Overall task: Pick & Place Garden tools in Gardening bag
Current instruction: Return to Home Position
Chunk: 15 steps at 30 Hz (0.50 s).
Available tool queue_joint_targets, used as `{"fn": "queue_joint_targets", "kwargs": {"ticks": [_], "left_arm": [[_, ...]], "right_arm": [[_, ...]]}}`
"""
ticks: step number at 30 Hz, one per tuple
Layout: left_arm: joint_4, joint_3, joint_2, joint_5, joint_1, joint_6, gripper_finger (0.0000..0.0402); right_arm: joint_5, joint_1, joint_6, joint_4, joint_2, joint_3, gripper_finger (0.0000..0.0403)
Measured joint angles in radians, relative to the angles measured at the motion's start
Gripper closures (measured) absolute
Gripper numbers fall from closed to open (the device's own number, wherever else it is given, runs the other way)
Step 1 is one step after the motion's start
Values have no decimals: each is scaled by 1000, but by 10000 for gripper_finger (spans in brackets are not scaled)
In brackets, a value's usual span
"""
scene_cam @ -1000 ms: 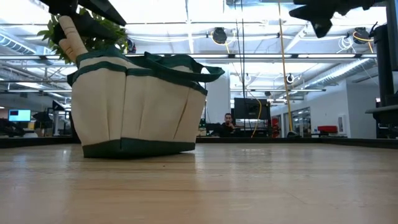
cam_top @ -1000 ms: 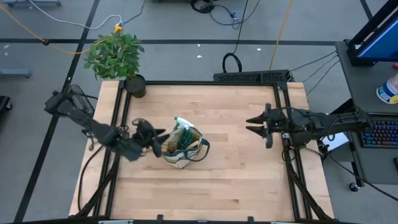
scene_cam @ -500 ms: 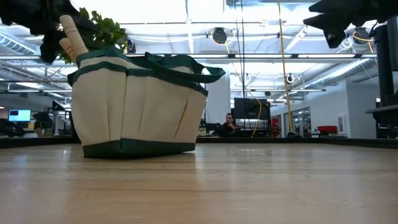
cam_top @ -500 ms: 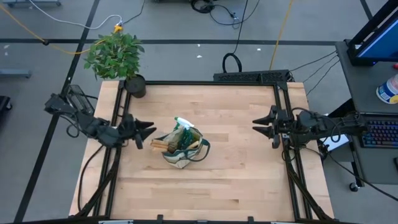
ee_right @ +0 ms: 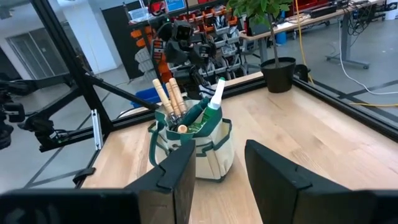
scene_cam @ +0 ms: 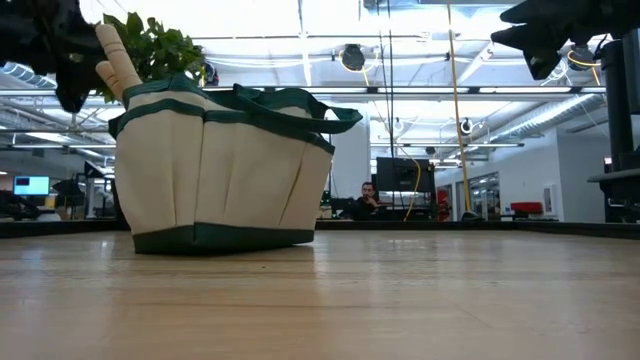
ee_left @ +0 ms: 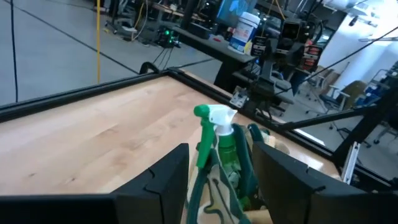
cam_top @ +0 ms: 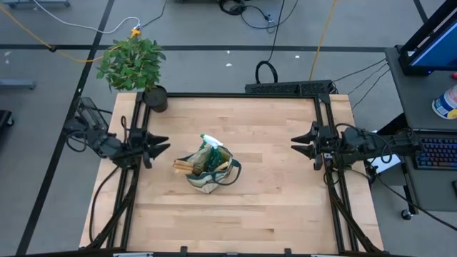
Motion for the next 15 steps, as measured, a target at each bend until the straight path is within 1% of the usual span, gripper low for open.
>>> {"fn": "queue_joint_targets", "kwargs": {"ticks": [6,9,13,15], "left_arm": [[0,-68,-103,22,0,22,220],[16,-88,-108,27,4,24,220],[20,-95,-108,91,32,16,220],[26,-95,-107,143,50,28,220]], "right_arm": [[1,0,28,-9,0,0,273],[1,0,46,-7,2,0,273],[-10,0,41,7,8,0,273],[-50,0,46,17,13,1,273]]}}
